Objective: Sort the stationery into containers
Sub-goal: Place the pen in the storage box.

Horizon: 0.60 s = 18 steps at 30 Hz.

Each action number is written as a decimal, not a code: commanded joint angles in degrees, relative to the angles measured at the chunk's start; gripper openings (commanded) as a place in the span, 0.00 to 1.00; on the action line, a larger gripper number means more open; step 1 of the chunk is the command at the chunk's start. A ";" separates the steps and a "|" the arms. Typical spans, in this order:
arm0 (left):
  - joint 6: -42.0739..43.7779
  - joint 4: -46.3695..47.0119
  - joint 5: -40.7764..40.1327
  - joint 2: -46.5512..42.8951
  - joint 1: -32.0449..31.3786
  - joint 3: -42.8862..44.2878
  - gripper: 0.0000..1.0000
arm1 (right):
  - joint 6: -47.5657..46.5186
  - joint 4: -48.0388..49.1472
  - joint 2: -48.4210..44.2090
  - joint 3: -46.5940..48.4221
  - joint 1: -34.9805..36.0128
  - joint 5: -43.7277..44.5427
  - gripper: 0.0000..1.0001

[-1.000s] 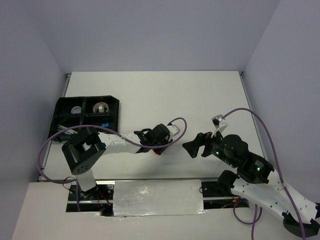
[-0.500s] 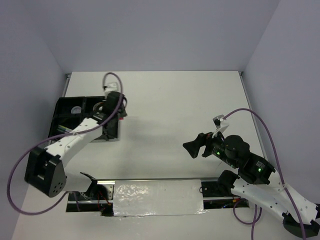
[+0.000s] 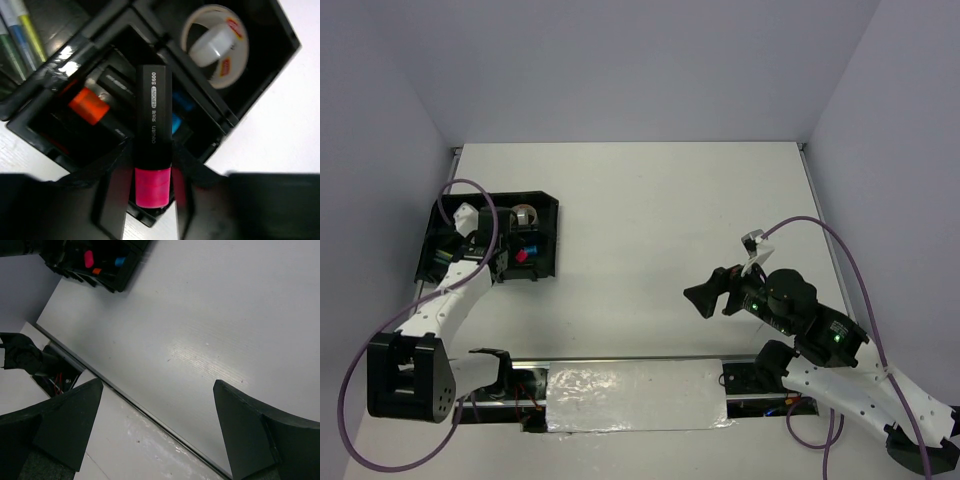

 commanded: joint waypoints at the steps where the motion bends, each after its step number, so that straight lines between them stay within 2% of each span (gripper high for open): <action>1: -3.57 1.63 0.35 -1.03 2.03 -0.41 0.52 | -1.18 1.04 -0.54 0.17 -0.02 -0.86 1.00; 2: -3.57 1.37 0.52 -0.93 2.38 -0.49 0.57 | -1.26 0.95 -0.54 0.44 -0.02 -0.86 1.00; 3: -3.65 1.11 0.78 -0.85 2.82 -0.75 0.72 | -1.35 0.95 -0.46 0.53 -0.10 -0.94 1.00; 4: -2.96 1.97 1.48 -1.11 3.78 -1.10 0.79 | -1.35 0.87 -0.37 0.61 -0.02 -1.12 1.00; 6: -2.17 2.51 4.12 -1.63 4.23 -1.37 0.92 | -1.35 0.95 -0.19 0.97 -0.01 -1.64 1.00; 8: -0.06 2.60 5.35 -2.95 4.23 -0.24 0.98 | -1.44 1.04 0.33 1.05 -0.02 -1.82 1.00; 12: 7.04 1.37 9.11 -5.76 4.23 4.24 0.99 | -1.53 1.30 1.13 1.49 -0.02 -1.47 1.00; 14: 13.99 -0.82 11.50 -6.65 4.23 7.23 0.99 | -1.79 0.60 1.74 2.98 -0.02 0.28 1.00; 18: 25.48 -12.86 10.46 -9.97 4.23 16.11 0.99 | -2.67 -3.61 3.50 8.34 -0.02 8.62 1.00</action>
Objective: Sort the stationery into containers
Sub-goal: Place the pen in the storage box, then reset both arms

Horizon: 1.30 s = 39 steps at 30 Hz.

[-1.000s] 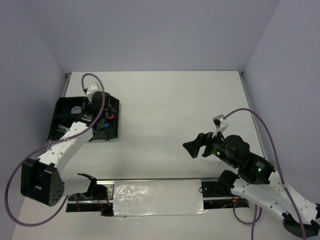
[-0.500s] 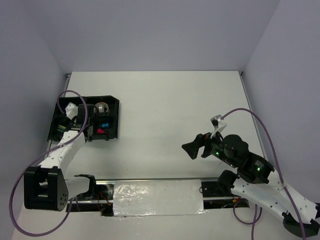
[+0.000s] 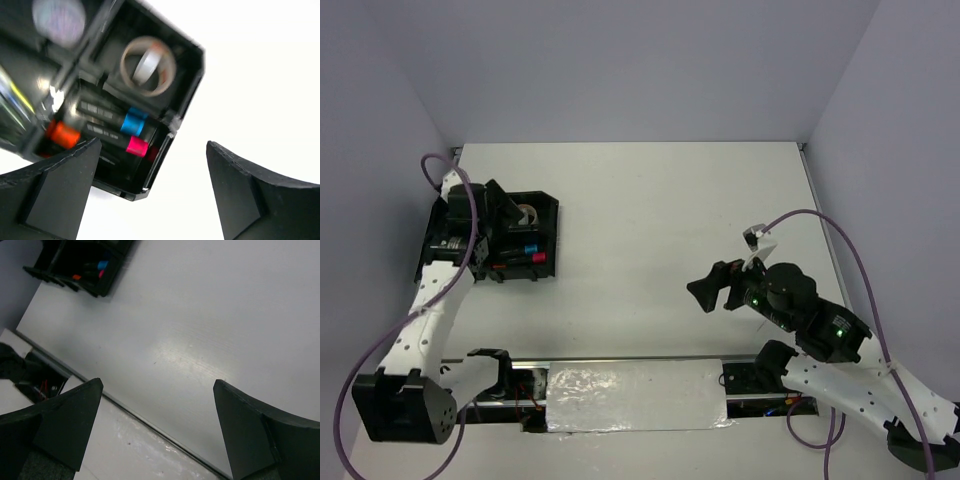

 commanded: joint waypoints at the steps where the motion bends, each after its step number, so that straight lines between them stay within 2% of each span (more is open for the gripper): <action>1: 13.34 -7.62 0.34 -5.52 0.23 5.73 0.99 | -2.34 -3.63 1.38 8.38 -0.02 10.45 1.00; 4: 20.11 -10.79 -3.60 -12.20 0.23 5.48 0.99 | -3.75 -9.44 3.49 14.62 -0.02 15.93 1.00; 7: 20.74 -12.29 -8.45 -21.24 -2.40 1.28 0.99 | -5.59 -14.02 4.72 20.07 -0.02 22.69 1.00; 12: 22.59 -13.25 -1.96 -35.91 -3.02 -0.68 0.99 | -7.53 -18.76 2.97 25.98 0.07 26.93 1.00; 15: 23.38 -16.59 -2.92 -40.93 -3.02 2.65 0.99 | -9.72 -19.56 1.04 27.22 -0.02 26.49 1.00; 18: 23.20 -20.45 -4.50 -43.15 -3.46 8.01 0.99 | -9.47 -20.17 -2.38 26.87 -0.10 26.32 1.00; 25: 23.55 -23.01 0.42 -43.24 -4.87 11.10 0.99 | -8.94 -20.44 -8.10 23.44 -0.02 24.56 1.00; 39: 24.79 -22.13 -8.72 -43.77 -9.35 9.96 0.99 | -6.56 -21.06 -10.83 22.56 -0.02 24.64 1.00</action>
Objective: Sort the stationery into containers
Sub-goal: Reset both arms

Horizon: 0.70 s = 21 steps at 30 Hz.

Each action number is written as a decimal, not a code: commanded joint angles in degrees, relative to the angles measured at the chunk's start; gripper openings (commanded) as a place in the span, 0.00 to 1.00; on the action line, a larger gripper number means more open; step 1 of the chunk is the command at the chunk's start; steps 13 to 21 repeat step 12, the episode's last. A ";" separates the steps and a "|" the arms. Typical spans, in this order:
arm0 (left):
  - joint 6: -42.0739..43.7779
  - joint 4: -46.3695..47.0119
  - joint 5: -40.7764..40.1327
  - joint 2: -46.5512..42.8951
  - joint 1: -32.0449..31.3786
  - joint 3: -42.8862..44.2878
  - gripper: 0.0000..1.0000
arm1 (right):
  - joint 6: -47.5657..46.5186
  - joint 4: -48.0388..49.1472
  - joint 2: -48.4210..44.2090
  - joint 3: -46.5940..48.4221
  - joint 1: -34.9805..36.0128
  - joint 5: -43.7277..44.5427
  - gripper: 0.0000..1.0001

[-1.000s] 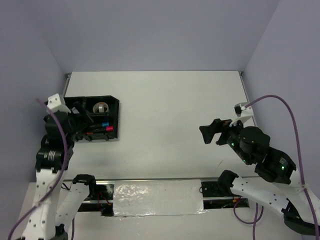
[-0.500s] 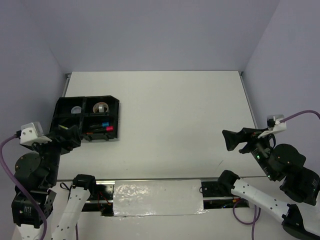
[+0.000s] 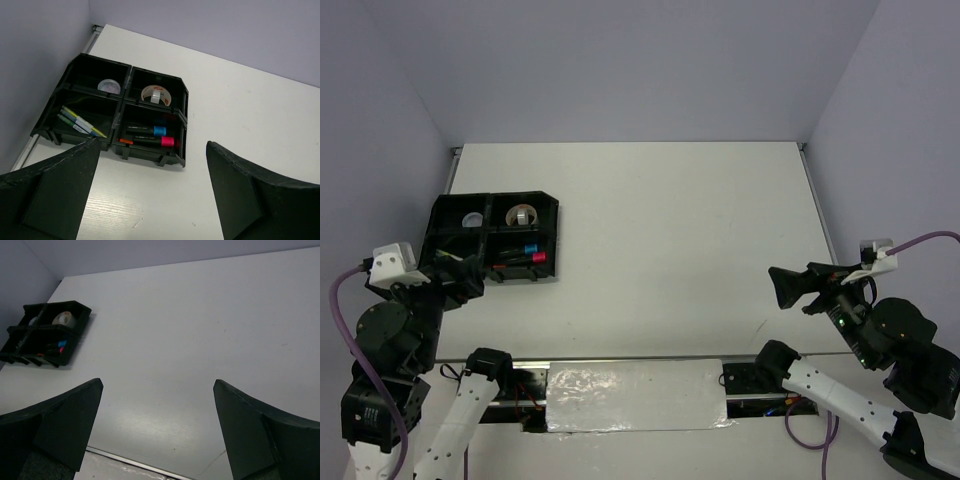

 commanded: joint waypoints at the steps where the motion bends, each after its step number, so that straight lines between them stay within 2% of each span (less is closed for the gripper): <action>1: 0.83 1.54 -2.84 0.03 -0.61 0.76 0.99 | 0.73 0.67 -0.12 -0.35 -0.02 0.47 1.00; 21: 0.92 2.59 -2.05 1.97 -1.05 -0.12 0.99 | 1.88 1.64 1.99 -2.72 -0.01 0.73 1.00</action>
